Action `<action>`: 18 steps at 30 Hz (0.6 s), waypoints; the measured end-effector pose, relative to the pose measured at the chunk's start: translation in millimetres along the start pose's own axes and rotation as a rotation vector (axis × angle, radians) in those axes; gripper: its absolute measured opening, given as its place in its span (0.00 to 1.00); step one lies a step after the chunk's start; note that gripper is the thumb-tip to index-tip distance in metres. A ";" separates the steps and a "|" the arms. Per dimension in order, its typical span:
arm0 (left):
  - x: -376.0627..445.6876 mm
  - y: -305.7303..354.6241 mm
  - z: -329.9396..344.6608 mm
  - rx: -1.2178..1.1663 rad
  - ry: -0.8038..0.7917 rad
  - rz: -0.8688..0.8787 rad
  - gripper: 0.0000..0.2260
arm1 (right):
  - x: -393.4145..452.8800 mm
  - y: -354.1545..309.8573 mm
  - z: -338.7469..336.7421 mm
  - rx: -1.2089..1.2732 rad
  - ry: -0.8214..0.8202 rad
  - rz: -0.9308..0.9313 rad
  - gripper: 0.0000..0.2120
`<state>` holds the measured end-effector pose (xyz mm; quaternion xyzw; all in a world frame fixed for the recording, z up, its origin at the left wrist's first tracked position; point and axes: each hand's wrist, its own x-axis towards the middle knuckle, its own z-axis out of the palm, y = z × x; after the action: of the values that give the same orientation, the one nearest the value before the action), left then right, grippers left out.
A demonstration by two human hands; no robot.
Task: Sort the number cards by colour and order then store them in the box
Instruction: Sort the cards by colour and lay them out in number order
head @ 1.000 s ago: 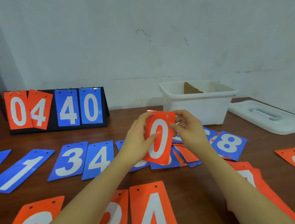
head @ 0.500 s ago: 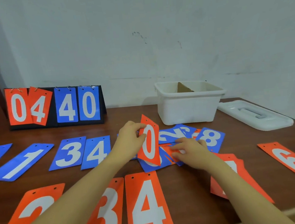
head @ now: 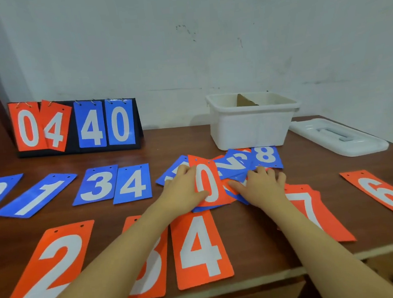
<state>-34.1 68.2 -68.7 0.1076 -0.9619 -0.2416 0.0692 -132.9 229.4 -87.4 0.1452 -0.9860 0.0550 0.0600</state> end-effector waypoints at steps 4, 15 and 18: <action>22.6 -2.3 -0.5 0.024 -0.013 -0.011 0.28 | 9.3 -3.6 1.1 0.014 0.107 0.019 0.33; 54.2 -1.2 10.3 0.167 0.068 0.031 0.32 | 19.5 -1.6 -7.1 0.492 0.098 0.060 0.26; 52.1 4.2 4.5 0.051 0.199 0.101 0.35 | 19.4 0.3 -17.6 0.673 0.231 0.011 0.17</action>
<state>-86.1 61.3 -66.4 0.0843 -0.9603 -0.2014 0.1735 -149.6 226.5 -67.5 0.1445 -0.9001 0.3932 0.1195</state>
